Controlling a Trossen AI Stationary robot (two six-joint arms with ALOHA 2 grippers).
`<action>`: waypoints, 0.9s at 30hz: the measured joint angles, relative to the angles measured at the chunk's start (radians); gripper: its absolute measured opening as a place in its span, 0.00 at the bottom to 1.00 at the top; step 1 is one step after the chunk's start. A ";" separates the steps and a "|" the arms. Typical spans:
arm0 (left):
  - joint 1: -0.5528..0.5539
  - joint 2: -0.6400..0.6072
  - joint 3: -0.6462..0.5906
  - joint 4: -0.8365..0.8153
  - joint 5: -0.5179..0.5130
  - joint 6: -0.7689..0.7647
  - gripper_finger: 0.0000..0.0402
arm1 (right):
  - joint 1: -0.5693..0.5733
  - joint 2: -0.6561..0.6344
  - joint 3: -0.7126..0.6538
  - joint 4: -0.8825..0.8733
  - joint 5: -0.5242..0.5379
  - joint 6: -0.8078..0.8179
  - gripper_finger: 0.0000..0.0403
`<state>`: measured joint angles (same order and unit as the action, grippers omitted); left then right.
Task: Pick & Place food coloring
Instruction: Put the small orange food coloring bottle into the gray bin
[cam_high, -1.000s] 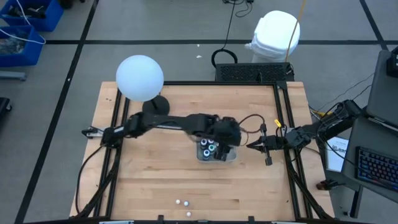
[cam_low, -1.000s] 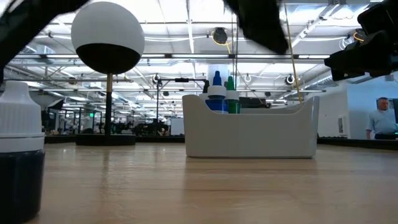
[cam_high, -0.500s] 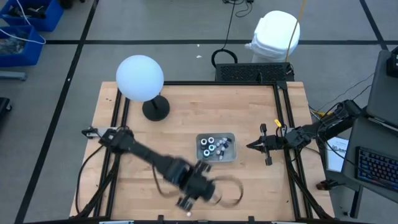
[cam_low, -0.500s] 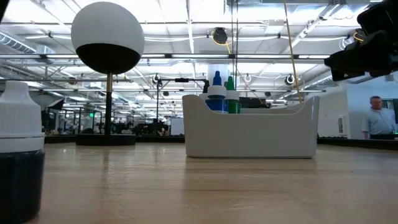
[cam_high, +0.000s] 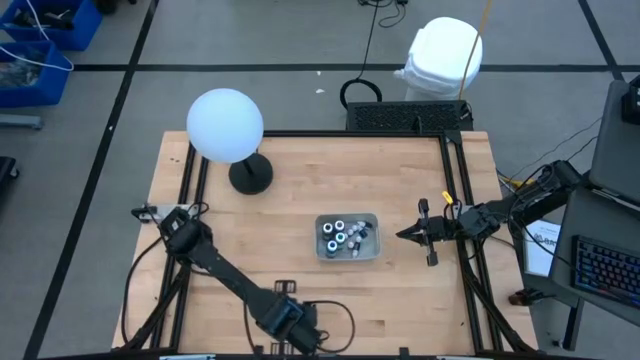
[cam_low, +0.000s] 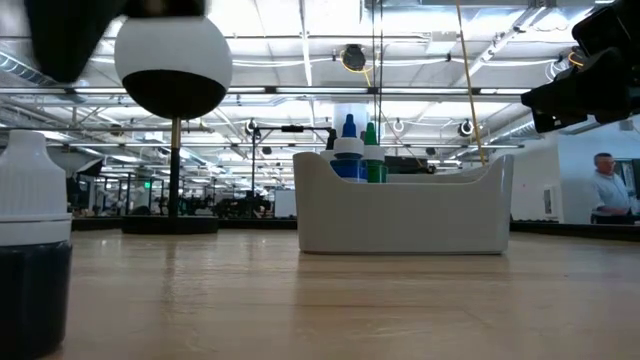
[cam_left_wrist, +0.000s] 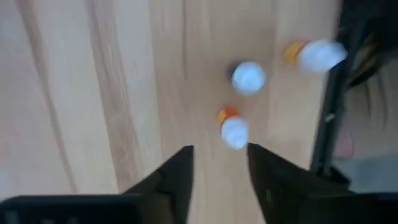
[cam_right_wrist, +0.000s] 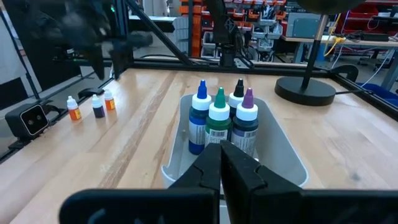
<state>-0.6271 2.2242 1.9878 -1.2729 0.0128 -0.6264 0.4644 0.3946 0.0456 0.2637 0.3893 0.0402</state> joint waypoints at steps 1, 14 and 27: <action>-0.001 0.000 -0.027 0.012 0.019 -0.009 0.42 | 0.000 0.000 0.000 0.000 0.000 0.000 0.00; -0.021 -0.001 -0.173 0.183 0.068 0.017 0.73 | 0.000 0.000 0.000 -0.006 0.001 -0.001 0.00; -0.013 -0.001 -0.213 0.197 0.089 -0.053 0.48 | 0.000 0.000 0.000 -0.007 0.001 -0.003 0.00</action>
<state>-0.6402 2.2234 1.7752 -1.0756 0.1017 -0.6792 0.4643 0.3943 0.0456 0.2569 0.3904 0.0369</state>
